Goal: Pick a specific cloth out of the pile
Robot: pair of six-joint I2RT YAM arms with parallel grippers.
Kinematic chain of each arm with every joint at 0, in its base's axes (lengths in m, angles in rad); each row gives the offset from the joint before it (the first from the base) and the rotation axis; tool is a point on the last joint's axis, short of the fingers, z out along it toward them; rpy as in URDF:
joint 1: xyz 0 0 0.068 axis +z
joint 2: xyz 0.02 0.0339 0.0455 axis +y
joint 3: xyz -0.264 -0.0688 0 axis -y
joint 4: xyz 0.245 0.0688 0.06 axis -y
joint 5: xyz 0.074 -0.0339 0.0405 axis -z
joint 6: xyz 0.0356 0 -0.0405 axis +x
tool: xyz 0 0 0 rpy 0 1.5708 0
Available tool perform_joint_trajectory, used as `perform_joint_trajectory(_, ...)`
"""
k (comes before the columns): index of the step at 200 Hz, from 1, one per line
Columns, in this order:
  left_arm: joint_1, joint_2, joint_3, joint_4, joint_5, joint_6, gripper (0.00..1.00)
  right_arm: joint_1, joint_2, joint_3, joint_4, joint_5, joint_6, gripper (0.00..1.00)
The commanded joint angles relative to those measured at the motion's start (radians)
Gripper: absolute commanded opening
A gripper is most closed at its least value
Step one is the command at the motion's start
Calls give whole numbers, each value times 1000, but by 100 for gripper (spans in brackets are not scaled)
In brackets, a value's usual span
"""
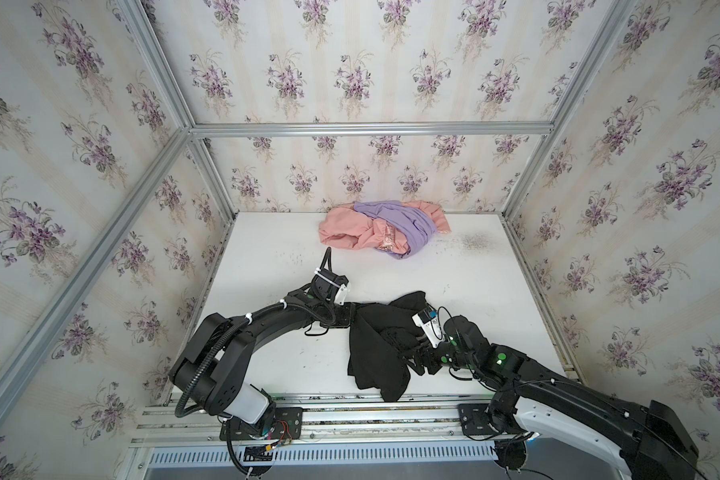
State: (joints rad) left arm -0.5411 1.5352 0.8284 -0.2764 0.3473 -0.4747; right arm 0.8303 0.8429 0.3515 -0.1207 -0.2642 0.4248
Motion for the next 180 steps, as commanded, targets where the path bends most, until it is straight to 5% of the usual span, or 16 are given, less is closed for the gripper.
perform_joint_trajectory(1,1,10,17,25,13,-2,0,46,26,15,137,25,-44,78)
perform_joint_trajectory(180,10,118,209,42,74,-7,0,257,409,111,445,-8,-151,85)
